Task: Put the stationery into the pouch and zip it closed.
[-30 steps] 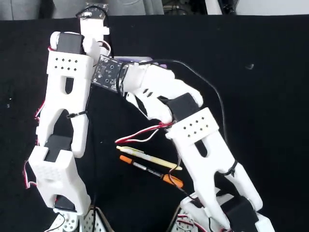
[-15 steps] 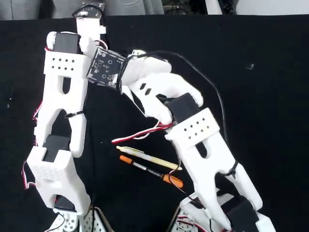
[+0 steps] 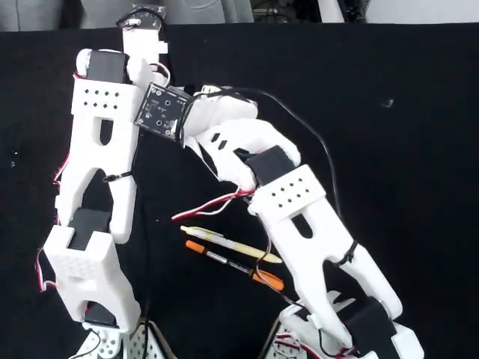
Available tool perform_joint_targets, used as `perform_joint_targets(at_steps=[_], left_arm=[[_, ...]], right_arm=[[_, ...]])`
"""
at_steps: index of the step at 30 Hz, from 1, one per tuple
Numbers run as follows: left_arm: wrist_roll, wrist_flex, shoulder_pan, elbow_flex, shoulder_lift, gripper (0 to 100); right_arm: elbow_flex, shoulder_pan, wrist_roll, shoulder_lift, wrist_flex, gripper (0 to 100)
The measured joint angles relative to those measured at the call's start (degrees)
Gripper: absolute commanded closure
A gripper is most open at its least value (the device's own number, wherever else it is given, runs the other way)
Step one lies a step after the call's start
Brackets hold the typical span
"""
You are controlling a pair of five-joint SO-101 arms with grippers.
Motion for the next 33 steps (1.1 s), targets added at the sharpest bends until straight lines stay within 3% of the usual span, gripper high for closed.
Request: perform_joint_targets(at_steps=[7, 14, 27, 33], left_arm=[[1.41, 0.00, 0.26, 0.00, 0.00, 97], [1.58, 0.00, 0.35, 0.00, 0.00, 97], [1.76, 0.00, 0.44, 0.09, 0.00, 97], [2.11, 0.00, 0.35, 0.09, 0.00, 97]], right_arm=[[2.02, 0.62, 0.00, -0.79, 0.97, 97.0], [6.59, 0.62, 0.00, -1.23, -1.76, 73.4], [7.56, 2.20, -0.09, -0.18, -4.92, 72.7], [3.34, 3.69, -2.29, -3.69, 1.14, 72.6]])
